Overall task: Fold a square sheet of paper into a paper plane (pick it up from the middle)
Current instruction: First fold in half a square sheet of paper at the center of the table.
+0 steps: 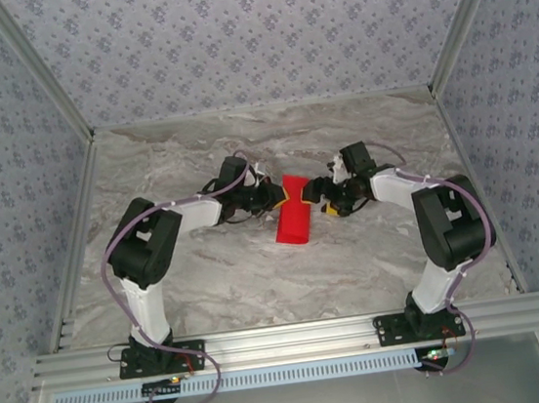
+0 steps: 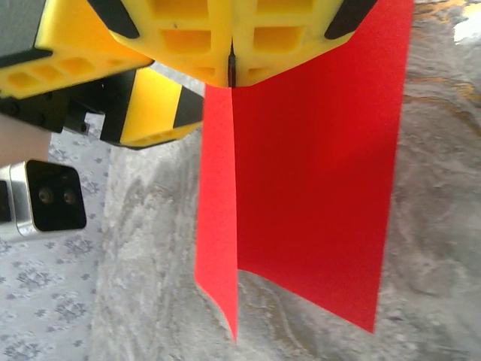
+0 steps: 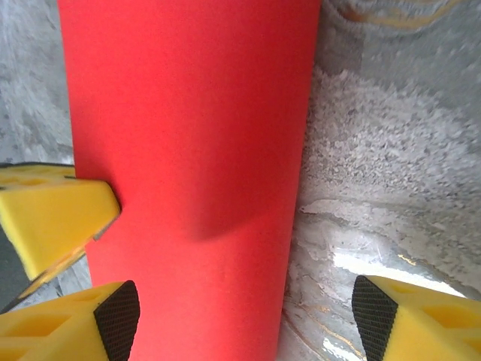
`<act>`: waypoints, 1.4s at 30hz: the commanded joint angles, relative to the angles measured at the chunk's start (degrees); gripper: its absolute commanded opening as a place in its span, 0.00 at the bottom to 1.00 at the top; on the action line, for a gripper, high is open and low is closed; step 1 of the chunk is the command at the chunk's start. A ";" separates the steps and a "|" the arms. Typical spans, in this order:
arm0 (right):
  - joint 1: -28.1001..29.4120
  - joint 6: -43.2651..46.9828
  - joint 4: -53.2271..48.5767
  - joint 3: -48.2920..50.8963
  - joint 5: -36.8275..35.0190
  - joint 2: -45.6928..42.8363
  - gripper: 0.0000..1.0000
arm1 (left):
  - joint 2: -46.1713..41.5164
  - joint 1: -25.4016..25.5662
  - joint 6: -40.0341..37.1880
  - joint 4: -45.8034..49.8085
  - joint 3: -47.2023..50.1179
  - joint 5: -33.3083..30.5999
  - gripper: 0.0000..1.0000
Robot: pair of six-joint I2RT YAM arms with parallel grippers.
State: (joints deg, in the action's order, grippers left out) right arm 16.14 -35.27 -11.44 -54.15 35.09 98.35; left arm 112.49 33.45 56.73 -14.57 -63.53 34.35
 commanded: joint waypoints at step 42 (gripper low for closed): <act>4.58 -6.24 -15.24 -6.48 -19.90 13.96 0.40 | -10.27 -2.78 -7.67 12.25 3.44 -16.81 0.53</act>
State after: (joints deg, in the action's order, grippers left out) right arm 21.30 -39.62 -21.61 -62.85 24.16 107.20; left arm 103.88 30.63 50.43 -4.03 -61.36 20.67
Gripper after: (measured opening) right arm 0.396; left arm 0.519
